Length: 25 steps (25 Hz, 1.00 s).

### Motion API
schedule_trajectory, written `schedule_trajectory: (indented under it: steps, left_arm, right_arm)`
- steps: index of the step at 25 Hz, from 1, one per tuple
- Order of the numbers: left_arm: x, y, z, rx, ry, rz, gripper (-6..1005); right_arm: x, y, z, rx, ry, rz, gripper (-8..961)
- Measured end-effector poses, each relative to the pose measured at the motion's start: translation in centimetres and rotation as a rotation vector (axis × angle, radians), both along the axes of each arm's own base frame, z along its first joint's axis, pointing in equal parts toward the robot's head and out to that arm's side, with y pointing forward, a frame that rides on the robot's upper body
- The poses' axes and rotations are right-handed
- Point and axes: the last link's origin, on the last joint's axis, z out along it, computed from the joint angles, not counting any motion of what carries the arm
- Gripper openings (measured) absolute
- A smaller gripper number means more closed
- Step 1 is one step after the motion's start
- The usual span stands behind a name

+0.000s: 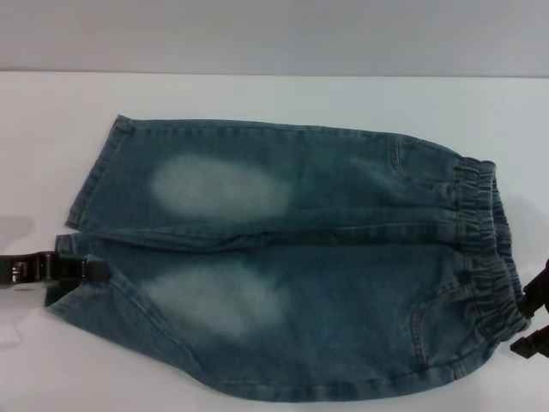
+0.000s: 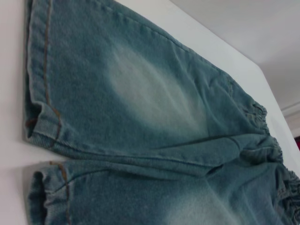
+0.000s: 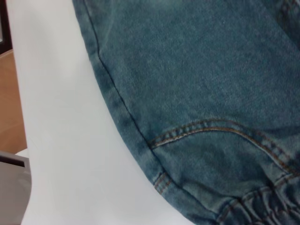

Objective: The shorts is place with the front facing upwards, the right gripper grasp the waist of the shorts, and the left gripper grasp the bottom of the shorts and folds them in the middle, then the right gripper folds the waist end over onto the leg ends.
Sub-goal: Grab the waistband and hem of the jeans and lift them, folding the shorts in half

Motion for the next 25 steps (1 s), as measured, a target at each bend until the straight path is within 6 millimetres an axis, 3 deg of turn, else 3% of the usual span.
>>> schedule_trajectory:
  steps: [4,18,25]
  left_arm:
    - [0.2,0.2,0.1,0.001,0.0,-0.006,110]
    - [0.8,1.1,0.4,0.017,-0.003,-0.024,118]
    - [1.0,2.0,1.6,0.089,-0.028,-0.01,123]
  right_arm:
    - [0.1,-0.3,-0.4,-0.009,0.007,0.003,568]
    - [1.4,-0.9,-1.0,0.023,0.016,0.001,-1]
    - [1.5,-1.1,-0.1,0.167,0.215,0.027,-2]
